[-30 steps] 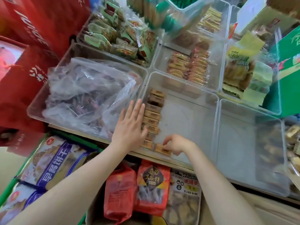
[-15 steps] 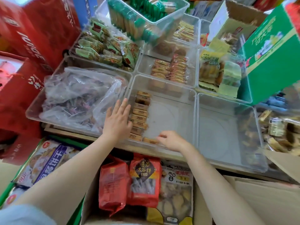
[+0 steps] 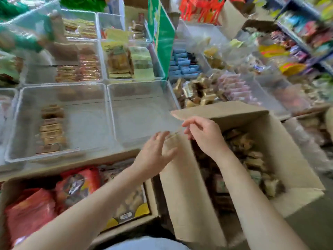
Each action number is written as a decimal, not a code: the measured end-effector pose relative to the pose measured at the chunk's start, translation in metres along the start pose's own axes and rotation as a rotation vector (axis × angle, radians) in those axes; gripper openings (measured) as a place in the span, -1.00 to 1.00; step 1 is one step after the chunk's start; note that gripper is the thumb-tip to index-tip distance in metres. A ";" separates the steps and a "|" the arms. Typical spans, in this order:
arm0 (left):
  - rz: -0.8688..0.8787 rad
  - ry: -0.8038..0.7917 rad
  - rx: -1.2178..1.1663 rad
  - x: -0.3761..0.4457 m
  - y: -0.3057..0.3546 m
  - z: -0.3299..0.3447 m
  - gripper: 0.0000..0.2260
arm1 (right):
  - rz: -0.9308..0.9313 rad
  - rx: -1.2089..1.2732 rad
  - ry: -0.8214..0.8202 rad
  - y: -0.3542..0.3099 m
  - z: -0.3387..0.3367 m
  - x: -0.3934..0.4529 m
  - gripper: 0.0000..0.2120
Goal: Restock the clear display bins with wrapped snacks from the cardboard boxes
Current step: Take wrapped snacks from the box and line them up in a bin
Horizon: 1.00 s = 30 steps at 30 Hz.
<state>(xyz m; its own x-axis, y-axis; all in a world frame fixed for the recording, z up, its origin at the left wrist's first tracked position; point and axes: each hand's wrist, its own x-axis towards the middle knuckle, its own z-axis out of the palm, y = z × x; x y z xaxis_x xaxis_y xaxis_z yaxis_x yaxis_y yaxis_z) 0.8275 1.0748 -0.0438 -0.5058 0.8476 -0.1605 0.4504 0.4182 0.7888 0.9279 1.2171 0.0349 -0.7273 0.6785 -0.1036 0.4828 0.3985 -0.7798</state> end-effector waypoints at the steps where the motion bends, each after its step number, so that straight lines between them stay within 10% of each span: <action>1: -0.006 0.007 -0.041 0.001 0.016 0.019 -0.34 | 0.038 -0.032 0.012 0.017 -0.017 -0.004 -0.72; 5: -0.065 0.036 -0.225 -0.001 0.042 0.078 -0.13 | 0.125 -0.222 -0.135 0.083 -0.057 -0.012 -0.78; 14: -0.099 0.152 -0.603 -0.003 0.041 0.101 -0.29 | 0.189 -0.765 -0.940 0.173 -0.020 0.010 -0.60; 21: -0.126 0.141 -0.616 -0.005 0.035 0.103 -0.23 | 0.055 -1.062 -1.020 0.182 0.001 0.002 -0.57; 25: -0.150 0.118 -0.622 -0.005 0.034 0.103 -0.23 | 0.226 -0.683 -0.850 0.162 -0.040 0.010 -0.56; 30: -0.191 -0.006 -0.551 -0.009 0.031 0.083 -0.27 | 0.358 0.536 -0.600 0.121 -0.093 0.007 -0.69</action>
<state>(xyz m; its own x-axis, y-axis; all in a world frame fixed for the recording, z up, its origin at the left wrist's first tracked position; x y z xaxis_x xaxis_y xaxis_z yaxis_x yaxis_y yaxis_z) 0.9069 1.1072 -0.0666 -0.5354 0.7762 -0.3328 -0.0983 0.3341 0.9374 1.0265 1.3273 -0.0029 -0.7823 0.2083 -0.5870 0.5467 -0.2222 -0.8073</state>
